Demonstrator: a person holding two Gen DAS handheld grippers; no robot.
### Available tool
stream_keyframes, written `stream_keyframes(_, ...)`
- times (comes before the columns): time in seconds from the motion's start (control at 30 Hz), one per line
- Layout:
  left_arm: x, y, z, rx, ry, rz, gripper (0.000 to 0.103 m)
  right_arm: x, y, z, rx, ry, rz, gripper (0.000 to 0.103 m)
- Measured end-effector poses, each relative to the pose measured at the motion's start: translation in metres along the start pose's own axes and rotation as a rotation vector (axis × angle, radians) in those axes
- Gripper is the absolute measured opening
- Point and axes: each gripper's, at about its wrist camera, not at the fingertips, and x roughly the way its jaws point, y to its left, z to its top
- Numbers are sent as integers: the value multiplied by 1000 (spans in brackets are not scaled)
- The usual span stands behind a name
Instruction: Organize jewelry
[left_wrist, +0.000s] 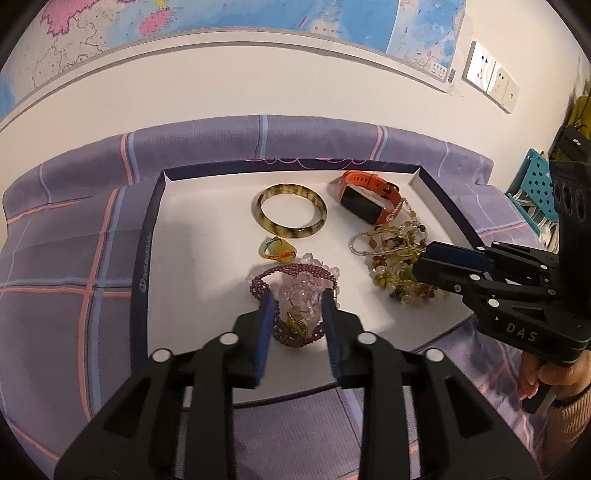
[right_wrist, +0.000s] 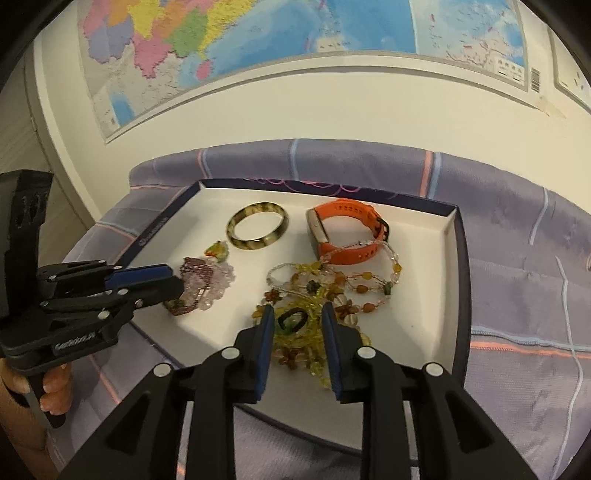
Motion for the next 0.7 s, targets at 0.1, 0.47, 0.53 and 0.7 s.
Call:
stream_keyframes(0.1, 2, 1, -1, -6, 3, 2, 33, -3, -1, -1, 10, -15, -5, 36)
stream_keyframes(0.47, -24, 5, -9, -17, -60, 8, 67, -25, 4, -14, 11, -57, -6, 65)
stream_keyframes(0.53, -31, 4, -12, -17, -73, 14, 81, -29, 7, -18, 6, -62, -14, 74)
stream_keyframes(0.7, -51, 1, -25, -10, -120, 44, 98, -41, 15, -30, 6, -96, -42, 91)
